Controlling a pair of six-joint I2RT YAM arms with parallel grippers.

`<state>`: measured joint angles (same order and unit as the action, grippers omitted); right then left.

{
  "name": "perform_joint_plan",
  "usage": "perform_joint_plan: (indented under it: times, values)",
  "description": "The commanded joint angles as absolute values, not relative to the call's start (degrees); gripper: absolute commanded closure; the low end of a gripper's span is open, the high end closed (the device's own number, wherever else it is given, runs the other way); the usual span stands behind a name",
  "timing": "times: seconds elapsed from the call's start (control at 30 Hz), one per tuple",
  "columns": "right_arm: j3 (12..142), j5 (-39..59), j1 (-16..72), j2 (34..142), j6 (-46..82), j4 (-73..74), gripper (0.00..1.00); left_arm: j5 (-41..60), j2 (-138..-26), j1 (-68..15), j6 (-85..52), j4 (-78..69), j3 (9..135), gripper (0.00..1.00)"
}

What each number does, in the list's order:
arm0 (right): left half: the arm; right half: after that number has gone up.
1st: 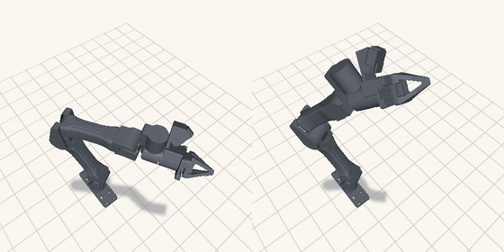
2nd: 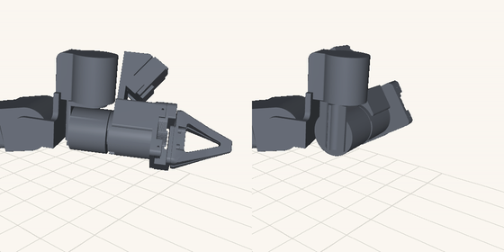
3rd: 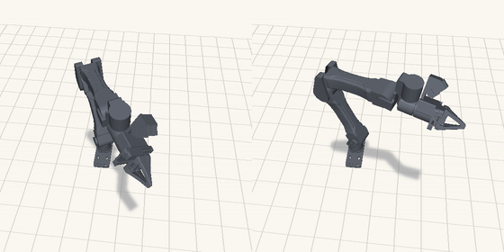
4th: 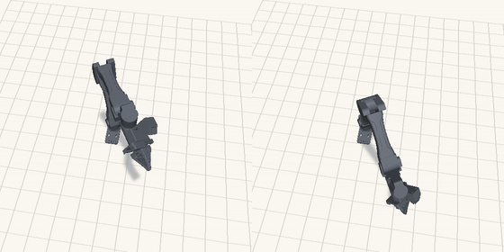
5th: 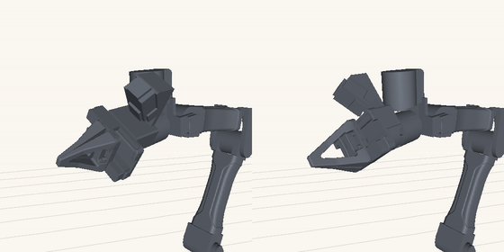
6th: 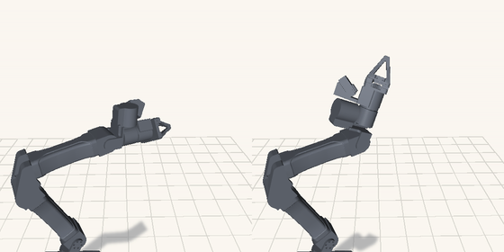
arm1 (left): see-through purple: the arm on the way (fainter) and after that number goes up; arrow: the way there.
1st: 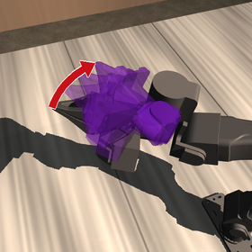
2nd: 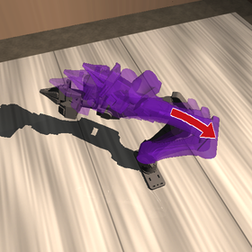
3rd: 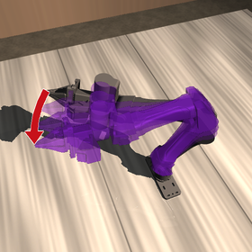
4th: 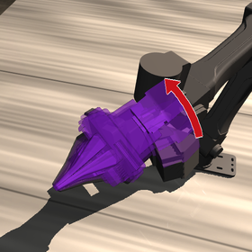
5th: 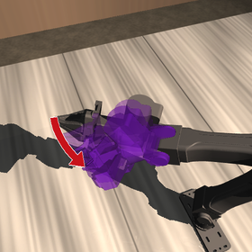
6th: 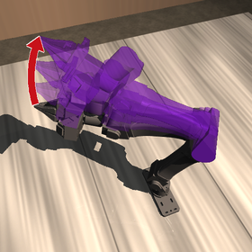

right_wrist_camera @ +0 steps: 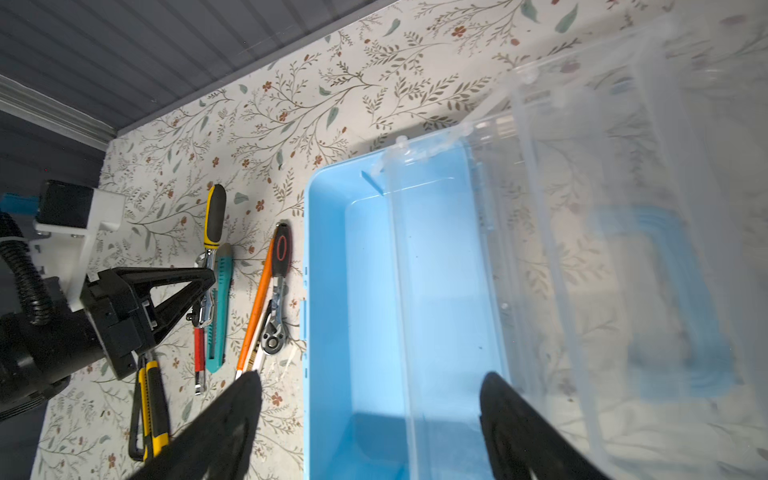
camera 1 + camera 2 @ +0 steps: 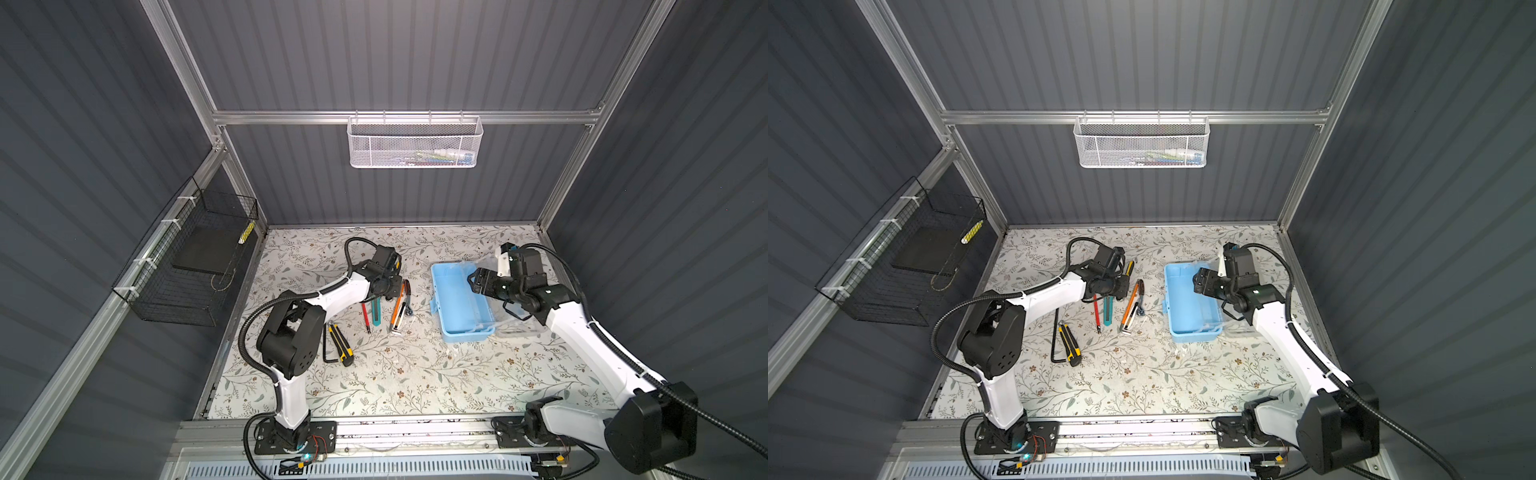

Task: Pack the tool kit
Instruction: 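Lift the ratchet toward the right gripper, which grasps its yellow handle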

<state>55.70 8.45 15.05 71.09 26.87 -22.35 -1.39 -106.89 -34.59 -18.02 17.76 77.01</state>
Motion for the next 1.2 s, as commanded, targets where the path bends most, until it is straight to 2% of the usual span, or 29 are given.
perform_joint_plan:
  times: [0.0, 0.4, 1.0, 1.17]
  values:
    - [56.2, 11.3, 16.8, 73.0, 29.9, -18.4, 0.19, 3.3, -103.9, -35.2, -21.2, 14.1, 76.2, 1.0]
    - [57.4, 16.8, 21.6, 81.8, 38.9, -4.2, 0.28, 12.6, -101.7, -39.3, -25.8, 6.2, 74.9, 1.0]
    - [58.8, 18.6, 22.2, 86.9, 40.9, -0.1, 0.42, 18.5, -100.4, -43.8, -27.1, -1.3, 73.4, 1.0]
    - [59.1, 18.6, 22.2, 87.0, 41.6, 0.6, 0.57, 18.5, -100.4, -44.0, -27.8, -2.3, 72.7, 1.0]
